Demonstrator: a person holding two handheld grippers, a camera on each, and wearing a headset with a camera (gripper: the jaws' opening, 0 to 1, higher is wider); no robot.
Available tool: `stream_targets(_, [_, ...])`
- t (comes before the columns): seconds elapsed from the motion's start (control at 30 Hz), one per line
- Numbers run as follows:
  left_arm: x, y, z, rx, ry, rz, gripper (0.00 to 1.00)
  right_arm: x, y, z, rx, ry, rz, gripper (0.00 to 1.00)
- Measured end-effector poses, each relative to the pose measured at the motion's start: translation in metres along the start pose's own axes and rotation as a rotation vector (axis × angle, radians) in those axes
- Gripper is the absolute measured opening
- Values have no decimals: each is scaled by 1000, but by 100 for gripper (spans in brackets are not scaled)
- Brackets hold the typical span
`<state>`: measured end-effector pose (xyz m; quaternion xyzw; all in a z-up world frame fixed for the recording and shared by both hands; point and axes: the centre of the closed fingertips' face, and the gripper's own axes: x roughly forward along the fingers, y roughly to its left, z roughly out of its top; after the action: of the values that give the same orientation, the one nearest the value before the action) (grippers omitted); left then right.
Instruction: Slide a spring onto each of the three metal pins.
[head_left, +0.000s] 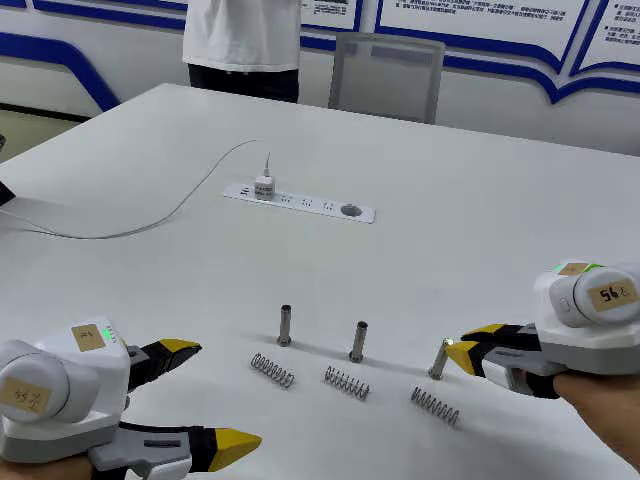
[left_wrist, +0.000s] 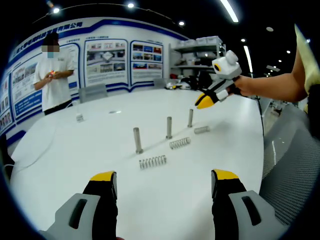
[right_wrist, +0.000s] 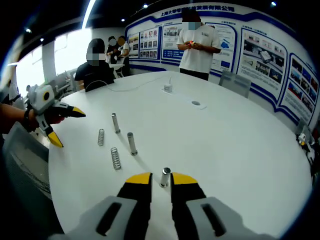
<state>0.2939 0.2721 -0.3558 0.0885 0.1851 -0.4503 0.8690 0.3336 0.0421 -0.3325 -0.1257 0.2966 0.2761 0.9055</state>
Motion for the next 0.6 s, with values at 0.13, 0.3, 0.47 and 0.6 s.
stream_targets(0.13, [0, 0, 0, 0, 0, -1, 78, -2, 6, -3, -8, 3, 13, 15])
stream_targets(0.3, [1, 0, 0, 2, 0, -3, 78, 2, 16, -14, -18, 33, 41, 15])
stream_targets(0.47, [1, -1, 1, 5, 3, -5, 78, 8, 23, -17, -39, 51, 68, 15])
stream_targets(0.6, [1, 0, 1, 5, 4, -4, 78, 14, 28, -18, -63, 73, 93, 15])
